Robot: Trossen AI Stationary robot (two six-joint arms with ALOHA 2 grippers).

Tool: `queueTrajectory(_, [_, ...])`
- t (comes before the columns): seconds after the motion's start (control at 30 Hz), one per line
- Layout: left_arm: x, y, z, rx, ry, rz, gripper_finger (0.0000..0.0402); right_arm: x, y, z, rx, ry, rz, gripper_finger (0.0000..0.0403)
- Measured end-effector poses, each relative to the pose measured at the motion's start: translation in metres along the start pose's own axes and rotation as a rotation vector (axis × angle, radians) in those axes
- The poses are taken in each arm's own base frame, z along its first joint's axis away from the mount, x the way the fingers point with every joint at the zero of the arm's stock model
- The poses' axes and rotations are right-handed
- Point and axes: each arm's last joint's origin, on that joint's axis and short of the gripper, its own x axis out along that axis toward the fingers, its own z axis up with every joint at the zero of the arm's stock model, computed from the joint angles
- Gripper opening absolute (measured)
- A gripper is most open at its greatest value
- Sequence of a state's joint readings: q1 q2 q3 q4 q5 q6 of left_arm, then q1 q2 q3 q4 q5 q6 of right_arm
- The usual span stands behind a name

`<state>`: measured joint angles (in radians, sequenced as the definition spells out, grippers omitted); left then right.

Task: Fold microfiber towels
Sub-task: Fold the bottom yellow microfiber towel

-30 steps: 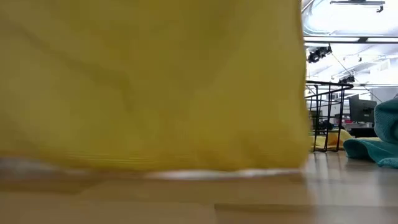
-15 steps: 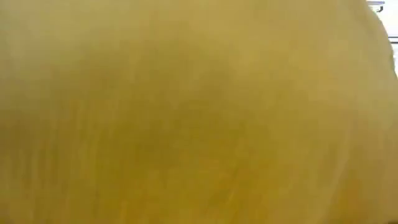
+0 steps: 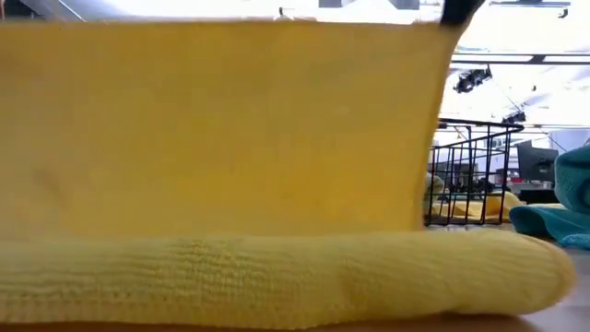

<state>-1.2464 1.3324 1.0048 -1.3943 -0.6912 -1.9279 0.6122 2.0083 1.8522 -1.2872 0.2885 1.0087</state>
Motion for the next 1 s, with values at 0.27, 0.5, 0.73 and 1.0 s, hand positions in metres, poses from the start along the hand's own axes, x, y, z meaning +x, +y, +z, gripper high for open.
queueTrajectory(0.27, [0.039,0.019,-0.005,0.027,-0.040,0.168,0.0000,0.048,-0.023,0.013,0.016,0.004,-0.090,0.0000])
queueTrajectory(0.5, [0.070,0.039,-0.009,-0.004,-0.119,0.283,0.0000,0.082,-0.041,0.019,0.081,-0.035,-0.144,0.0000])
queueTrajectory(0.73, [0.078,0.039,-0.007,-0.027,-0.146,0.274,0.0000,0.099,-0.050,0.021,0.110,-0.060,-0.165,0.0000])
queueTrajectory(1.0, [0.080,0.033,-0.008,-0.053,-0.193,0.202,0.0000,0.094,-0.048,0.025,0.104,-0.114,-0.182,0.0000])
